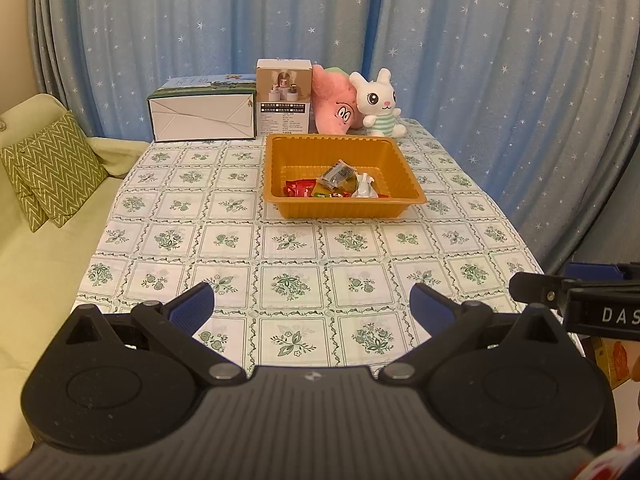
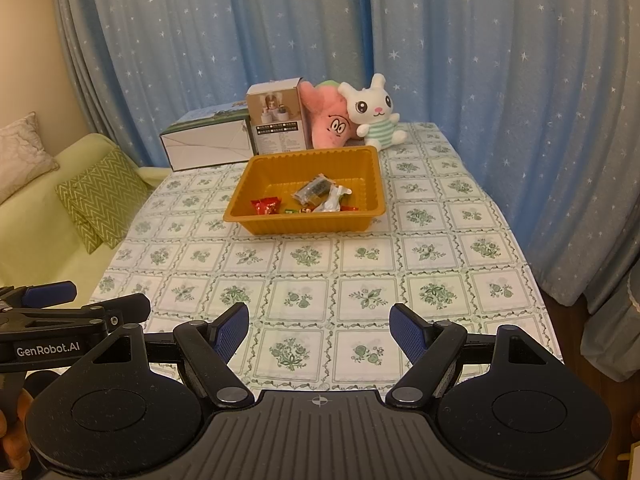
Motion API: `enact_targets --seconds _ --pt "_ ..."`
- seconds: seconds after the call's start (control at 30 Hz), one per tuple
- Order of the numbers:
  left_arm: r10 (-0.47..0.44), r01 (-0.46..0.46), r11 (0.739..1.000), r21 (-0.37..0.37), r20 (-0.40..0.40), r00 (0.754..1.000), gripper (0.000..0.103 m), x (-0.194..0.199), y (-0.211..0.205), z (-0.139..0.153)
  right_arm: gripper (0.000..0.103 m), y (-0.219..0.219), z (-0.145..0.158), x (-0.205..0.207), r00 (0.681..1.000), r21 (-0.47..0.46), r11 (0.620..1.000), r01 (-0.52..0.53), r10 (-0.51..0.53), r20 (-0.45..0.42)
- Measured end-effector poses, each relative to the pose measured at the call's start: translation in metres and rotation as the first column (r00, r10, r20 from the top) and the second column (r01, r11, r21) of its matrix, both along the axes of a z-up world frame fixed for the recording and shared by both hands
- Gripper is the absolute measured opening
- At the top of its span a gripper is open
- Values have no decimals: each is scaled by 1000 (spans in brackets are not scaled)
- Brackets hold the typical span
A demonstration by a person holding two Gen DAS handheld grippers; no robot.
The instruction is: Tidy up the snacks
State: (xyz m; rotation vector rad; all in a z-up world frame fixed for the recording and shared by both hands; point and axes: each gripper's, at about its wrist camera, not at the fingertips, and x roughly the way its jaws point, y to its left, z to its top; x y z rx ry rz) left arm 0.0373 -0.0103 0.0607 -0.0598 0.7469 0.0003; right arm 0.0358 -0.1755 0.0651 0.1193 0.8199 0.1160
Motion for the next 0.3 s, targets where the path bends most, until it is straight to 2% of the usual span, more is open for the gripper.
enact_targets --seconds 0.3 --pt "-5 5 1000 -4 12 1000 103 -1 0 -1 77 -1 -3 -2 1000 3 1000 3 -3 -4"
